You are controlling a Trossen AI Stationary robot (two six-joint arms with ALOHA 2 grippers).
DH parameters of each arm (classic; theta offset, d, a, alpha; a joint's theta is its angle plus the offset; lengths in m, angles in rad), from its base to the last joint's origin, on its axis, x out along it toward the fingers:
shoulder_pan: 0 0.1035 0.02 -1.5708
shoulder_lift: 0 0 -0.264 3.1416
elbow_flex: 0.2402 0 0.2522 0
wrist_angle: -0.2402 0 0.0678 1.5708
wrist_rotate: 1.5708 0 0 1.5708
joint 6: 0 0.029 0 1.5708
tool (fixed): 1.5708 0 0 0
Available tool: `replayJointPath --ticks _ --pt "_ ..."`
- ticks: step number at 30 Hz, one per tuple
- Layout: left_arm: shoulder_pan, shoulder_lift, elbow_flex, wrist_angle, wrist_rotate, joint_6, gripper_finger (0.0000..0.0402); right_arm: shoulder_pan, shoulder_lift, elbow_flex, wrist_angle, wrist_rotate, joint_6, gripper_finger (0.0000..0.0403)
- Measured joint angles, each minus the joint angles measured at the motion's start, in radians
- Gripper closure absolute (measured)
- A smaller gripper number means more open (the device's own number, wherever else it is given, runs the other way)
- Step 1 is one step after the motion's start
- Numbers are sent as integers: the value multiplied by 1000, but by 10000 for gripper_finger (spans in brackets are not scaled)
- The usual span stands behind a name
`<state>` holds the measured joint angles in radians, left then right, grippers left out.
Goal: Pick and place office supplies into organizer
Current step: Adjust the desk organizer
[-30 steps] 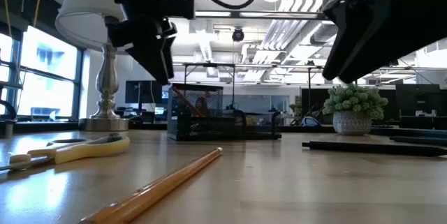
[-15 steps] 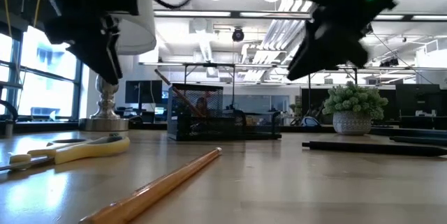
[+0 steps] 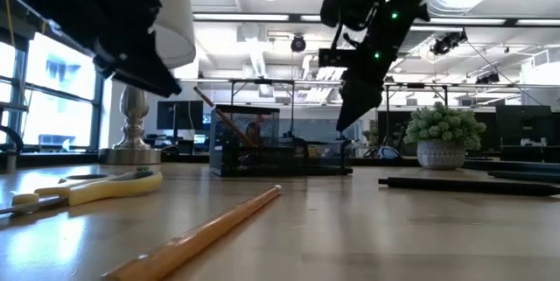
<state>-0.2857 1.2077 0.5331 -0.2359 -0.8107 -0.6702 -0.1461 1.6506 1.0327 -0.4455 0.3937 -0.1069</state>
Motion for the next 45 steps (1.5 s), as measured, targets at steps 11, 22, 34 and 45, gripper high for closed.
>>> replayJointPath --ticks 11,22,34,45 --pt "-183 -1 -10 64 -48 -34 142 -177 49 164 63 -294 -508 263" --pt "-201 -13 -9 66 -32 -58 142 -207 353 548 -344 -372 -557 263" --pt "-263 -13 -9 55 -47 -98 142 -226 434 532 -280 -399 -503 286" --pt "-273 -13 -9 54 -49 -123 142 -207 416 533 -404 -391 -346 389"
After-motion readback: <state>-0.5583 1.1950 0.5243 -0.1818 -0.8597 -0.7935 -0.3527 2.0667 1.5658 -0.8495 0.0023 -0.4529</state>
